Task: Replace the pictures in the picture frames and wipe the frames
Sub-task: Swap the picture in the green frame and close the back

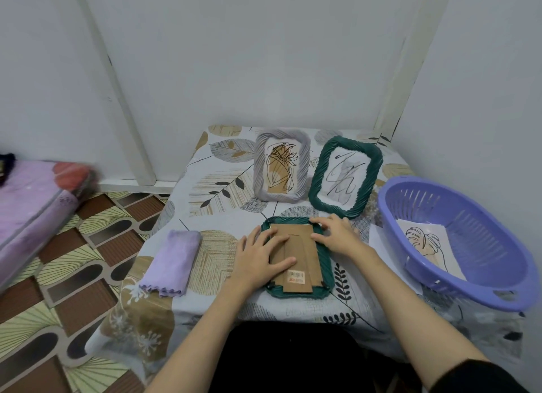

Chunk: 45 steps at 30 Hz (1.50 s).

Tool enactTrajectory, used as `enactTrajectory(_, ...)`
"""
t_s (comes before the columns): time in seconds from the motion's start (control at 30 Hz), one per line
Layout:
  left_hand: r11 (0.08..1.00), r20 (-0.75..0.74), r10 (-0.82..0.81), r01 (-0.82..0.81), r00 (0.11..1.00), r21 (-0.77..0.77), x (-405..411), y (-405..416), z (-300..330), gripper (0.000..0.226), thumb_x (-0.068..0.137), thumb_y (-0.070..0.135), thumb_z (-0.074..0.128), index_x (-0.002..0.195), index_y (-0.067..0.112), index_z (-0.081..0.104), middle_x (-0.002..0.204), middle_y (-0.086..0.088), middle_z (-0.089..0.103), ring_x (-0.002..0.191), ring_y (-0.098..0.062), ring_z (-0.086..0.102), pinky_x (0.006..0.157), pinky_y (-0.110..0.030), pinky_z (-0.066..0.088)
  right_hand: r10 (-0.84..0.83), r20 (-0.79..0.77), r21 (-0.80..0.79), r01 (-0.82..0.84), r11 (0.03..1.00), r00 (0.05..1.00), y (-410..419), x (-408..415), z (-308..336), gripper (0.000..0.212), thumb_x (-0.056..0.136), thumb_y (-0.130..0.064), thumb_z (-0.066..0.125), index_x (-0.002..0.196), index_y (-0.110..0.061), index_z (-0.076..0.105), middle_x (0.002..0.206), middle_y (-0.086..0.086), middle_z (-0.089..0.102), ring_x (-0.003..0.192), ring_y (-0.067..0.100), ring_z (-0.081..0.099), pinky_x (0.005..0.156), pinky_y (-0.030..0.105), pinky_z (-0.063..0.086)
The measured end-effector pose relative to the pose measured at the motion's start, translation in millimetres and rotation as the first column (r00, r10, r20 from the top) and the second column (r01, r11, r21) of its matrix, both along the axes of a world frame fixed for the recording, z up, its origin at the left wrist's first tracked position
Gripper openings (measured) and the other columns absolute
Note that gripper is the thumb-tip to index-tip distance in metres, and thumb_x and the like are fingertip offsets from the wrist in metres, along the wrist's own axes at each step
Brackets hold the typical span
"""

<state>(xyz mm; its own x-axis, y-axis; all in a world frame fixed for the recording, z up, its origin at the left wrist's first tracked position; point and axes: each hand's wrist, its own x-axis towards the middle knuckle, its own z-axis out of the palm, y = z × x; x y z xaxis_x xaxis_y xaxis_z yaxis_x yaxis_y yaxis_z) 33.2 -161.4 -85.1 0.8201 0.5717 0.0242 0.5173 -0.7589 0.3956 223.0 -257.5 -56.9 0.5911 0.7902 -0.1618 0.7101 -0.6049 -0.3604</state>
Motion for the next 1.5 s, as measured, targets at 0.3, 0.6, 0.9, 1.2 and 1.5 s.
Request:
enactTrajectory(0.3,1.000,-0.009,0.006,-0.006,1.000,0.019,0.4,-0.8,-0.8,0.074,0.068,0.081,0.024,0.133,0.048,0.033,0.151,0.015,0.024,0.144,-0.018,0.009,0.116,-0.042,0.010,0.008,0.047,0.060,-0.011,0.998,0.999,-2.6,-4.1,0.1,0.035,0.088,-0.045,0.054,0.122,-0.038,0.050,0.128,-0.002,0.049,0.122,0.022,0.038,0.104,0.053,0.024)
enactTrajectory(0.6,0.999,0.025,0.012,-0.013,1.000,0.045,0.5,-2.2,-3.1,0.080,0.064,0.082,0.018,0.133,0.046,0.035,0.150,0.014,0.026,0.143,-0.018,0.012,0.113,-0.037,0.013,-0.187,0.000,0.335,0.176,0.925,0.982,-17.0,-29.1,-24.6,0.034,0.083,-0.050,0.058,0.112,-0.032,0.062,0.123,-0.007,0.055,0.119,0.014,0.041,0.095,0.036,0.025)
enactTrajectory(0.9,0.972,0.205,0.226,-0.206,0.952,-0.115,21.0,28.7,2.0,0.055,0.088,0.048,0.052,0.134,0.020,0.043,0.132,-0.004,0.045,0.122,-0.023,0.038,0.100,-0.034,0.032,-0.234,-0.020,0.420,0.221,0.880,0.972,-16.6,-36.8,-35.6,0.032,0.086,-0.044,0.056,0.113,-0.030,0.063,0.125,-0.007,0.054,0.122,0.012,0.040,0.098,0.034,0.022)
enactTrajectory(1.2,0.975,0.055,0.162,-0.152,0.985,-0.160,29.5,50.9,7.2,0.046,0.082,0.051,0.058,0.125,0.038,0.050,0.130,0.004,0.046,0.122,-0.024,0.032,0.097,-0.036,0.028,-0.238,0.029,0.429,0.203,0.880,0.971,-16.5,-37.5,-38.9,0.033,0.087,-0.044,0.055,0.115,-0.030,0.062,0.125,-0.008,0.054,0.122,0.011,0.040,0.098,0.032,0.021)
enactTrajectory(1.5,0.973,0.055,0.135,-0.122,0.989,-0.197,31.7,51.9,13.5,0.037,0.081,0.047,0.062,0.114,0.033,0.054,0.128,0.008,0.050,0.119,-0.023,0.033,0.089,-0.034,0.028,-0.246,0.036,0.448,0.205,0.870,0.968,-16.6,-38.1,-40.2,0.031,0.086,-0.043,0.056,0.113,-0.028,0.063,0.125,-0.008,0.055,0.123,0.011,0.041,0.100,0.034,0.021)
